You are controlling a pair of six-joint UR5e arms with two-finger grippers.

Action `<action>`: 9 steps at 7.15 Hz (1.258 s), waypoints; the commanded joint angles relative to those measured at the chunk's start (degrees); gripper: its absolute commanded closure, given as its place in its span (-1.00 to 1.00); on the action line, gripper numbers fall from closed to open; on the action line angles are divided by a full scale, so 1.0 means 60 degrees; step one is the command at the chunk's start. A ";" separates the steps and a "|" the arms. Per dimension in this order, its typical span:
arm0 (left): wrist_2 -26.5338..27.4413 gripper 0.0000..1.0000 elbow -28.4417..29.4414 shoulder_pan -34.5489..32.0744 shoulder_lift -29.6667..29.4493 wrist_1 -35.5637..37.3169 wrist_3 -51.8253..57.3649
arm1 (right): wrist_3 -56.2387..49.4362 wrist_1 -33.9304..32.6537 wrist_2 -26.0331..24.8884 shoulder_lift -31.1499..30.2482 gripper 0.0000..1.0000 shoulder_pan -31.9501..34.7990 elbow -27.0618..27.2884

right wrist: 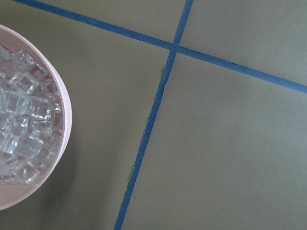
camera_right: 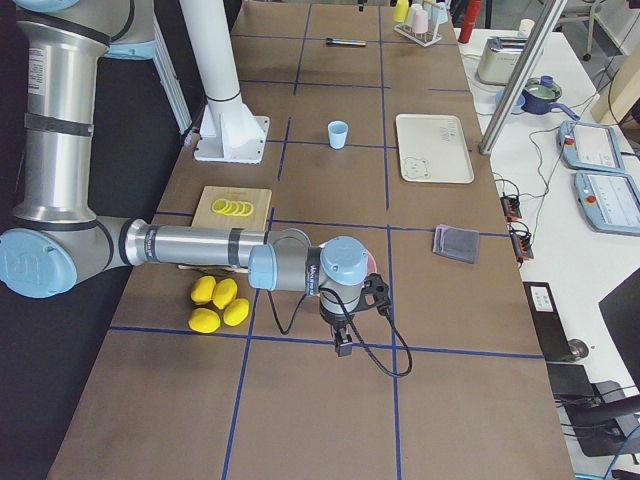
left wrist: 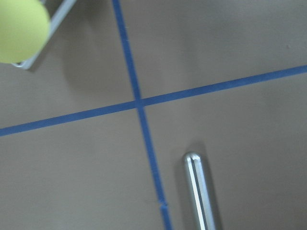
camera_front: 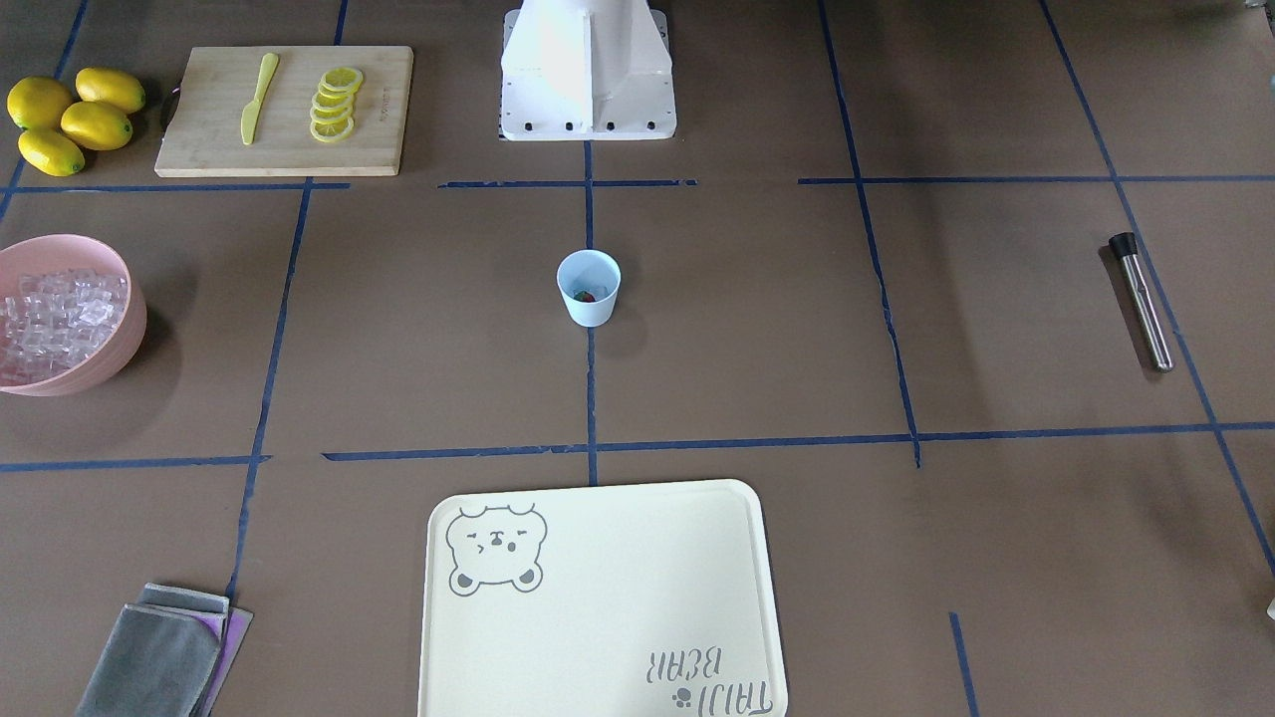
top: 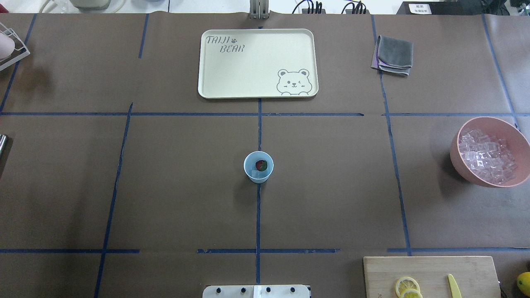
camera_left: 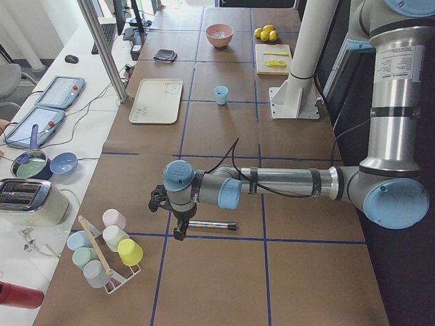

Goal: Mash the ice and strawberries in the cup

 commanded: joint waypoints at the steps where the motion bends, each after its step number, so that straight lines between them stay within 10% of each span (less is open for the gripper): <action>1: -0.0051 -1.00 -0.0180 -0.0821 -0.0034 0.1037 0.0611 | 0.0000 0.0001 0.0000 0.0000 -0.99 0.0000 -0.0025; 5: -0.0414 -1.00 -0.0165 -0.0807 0.0201 0.0788 0.0655 | 0.0015 0.0001 0.0000 -0.0015 -0.98 0.0000 -0.0040; 6: -0.1795 -1.00 -0.0063 -0.0807 0.0448 0.0715 0.0698 | 0.0015 0.0001 0.0000 -0.0015 -0.98 0.0000 -0.0040; 9: -0.0605 -1.00 -0.0135 -0.0792 0.0436 0.0742 0.0640 | 0.0044 0.0001 0.0000 -0.0015 -0.98 0.0087 -0.0025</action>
